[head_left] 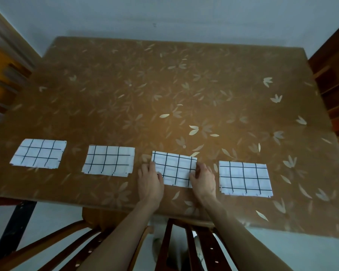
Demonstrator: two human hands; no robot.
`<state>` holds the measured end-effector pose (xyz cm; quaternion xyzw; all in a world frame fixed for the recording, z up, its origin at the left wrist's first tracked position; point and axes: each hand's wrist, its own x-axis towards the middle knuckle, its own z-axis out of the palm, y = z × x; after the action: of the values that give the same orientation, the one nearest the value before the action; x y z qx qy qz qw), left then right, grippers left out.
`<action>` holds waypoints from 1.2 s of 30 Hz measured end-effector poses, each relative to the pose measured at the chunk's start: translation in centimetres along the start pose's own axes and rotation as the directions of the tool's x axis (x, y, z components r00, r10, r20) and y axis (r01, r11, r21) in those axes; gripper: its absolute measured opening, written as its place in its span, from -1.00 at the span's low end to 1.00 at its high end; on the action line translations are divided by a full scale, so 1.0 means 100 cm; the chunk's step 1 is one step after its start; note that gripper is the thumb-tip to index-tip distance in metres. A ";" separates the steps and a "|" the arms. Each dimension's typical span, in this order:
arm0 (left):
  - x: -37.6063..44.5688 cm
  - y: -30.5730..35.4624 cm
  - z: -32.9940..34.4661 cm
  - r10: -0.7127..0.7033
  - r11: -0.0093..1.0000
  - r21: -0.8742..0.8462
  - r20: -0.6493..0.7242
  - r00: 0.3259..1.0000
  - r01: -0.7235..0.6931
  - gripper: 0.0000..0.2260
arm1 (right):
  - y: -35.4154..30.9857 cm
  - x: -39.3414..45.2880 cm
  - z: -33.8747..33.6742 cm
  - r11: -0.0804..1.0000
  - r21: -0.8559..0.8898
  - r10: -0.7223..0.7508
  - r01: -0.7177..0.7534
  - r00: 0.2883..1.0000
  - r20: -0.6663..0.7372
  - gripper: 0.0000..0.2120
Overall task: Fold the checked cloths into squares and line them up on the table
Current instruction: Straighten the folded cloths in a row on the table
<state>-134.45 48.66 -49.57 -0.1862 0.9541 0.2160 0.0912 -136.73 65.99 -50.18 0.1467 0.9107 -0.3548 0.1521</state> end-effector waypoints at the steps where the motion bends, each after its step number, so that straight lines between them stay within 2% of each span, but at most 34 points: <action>1: 0.000 0.000 0.001 0.003 1.000 -0.015 0.001 1.000 -0.003 -0.60 | 0.001 0.001 0.000 1.000 0.000 -0.001 0.001 1.000 -0.008 -0.65; 7: 0.000 0.002 0.006 0.037 0.996 -0.079 -0.007 0.999 -0.037 -0.61 | 0.009 0.011 -0.003 0.998 0.044 -0.036 0.039 0.997 -0.071 -0.66; 14: -0.001 -0.001 0.008 0.210 0.978 -0.011 0.032 0.977 -0.210 -0.62 | 0.019 0.021 -0.005 0.999 0.035 -0.036 0.040 0.995 -0.094 -0.71; 21: -0.001 -0.013 0.004 0.239 0.969 0.052 0.029 0.971 -0.241 -0.62 | 0.015 0.015 -0.003 0.998 -0.004 -0.057 0.057 0.996 -0.075 -0.56; 27: 0.003 -0.018 0.001 0.251 0.961 0.111 0.029 0.968 -0.253 -0.63 | 0.012 0.013 -0.006 0.998 -0.022 -0.054 0.053 0.997 -0.063 -0.57; 36: -0.009 0.025 -0.010 0.344 0.939 0.004 -0.018 0.939 -0.344 -0.64 | 0.018 -0.015 -0.057 0.977 -0.147 -0.185 0.155 0.957 -0.222 -0.57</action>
<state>-134.70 50.58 -47.53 -0.0185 0.9729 0.2265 0.0434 -135.66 70.96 -46.72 0.0986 0.9524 -0.2876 0.0214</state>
